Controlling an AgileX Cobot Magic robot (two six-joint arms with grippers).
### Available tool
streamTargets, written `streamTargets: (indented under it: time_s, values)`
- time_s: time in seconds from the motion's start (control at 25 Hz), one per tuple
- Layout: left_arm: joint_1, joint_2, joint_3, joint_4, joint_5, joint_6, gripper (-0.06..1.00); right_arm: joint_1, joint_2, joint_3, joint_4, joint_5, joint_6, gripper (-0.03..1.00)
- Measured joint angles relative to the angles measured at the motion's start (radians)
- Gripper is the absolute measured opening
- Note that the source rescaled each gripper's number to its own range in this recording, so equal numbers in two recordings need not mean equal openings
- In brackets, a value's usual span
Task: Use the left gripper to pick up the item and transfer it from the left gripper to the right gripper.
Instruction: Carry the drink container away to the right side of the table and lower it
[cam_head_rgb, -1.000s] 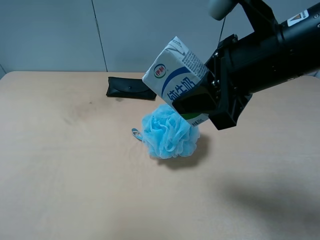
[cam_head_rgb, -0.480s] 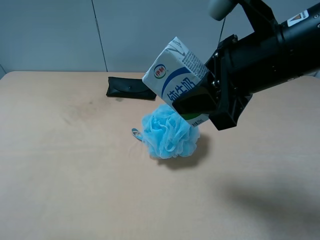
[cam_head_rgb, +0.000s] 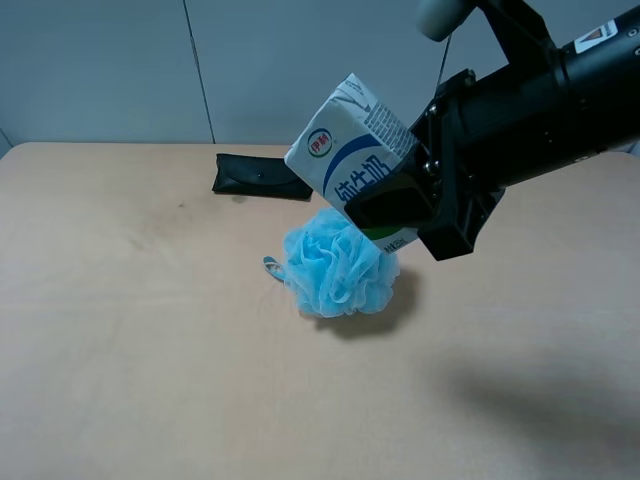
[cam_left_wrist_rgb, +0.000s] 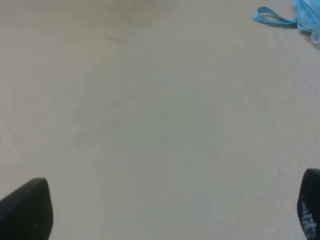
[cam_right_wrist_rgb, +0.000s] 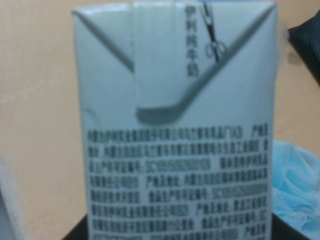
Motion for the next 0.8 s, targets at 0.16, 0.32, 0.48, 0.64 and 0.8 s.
streamTargets:
  time_s: [0.16, 0.32, 0.48, 0.64, 0.8]
  values:
    - [0.000, 0.000, 0.004, 0.000, -0.007, -0.002, 0.97, 0.000, 0.000, 0.000, 0.000, 0.000, 0.000, 0.00]
    - [0.000, 0.000, 0.005, 0.000, -0.009, -0.003, 0.97, 0.000, 0.000, 0.000, 0.000, 0.000, 0.000, 0.00]
    - [0.021, 0.000, 0.005, 0.000, -0.012, -0.003, 0.97, 0.000, 0.000, 0.000, 0.000, -0.002, 0.000, 0.00]
    - [0.127, 0.000, 0.005, 0.000, -0.013, -0.003, 0.97, 0.000, 0.000, 0.000, 0.000, -0.024, 0.014, 0.00]
    - [0.274, 0.000, 0.005, 0.000, -0.013, -0.003, 0.97, 0.000, 0.000, 0.000, 0.000, -0.057, 0.047, 0.00]
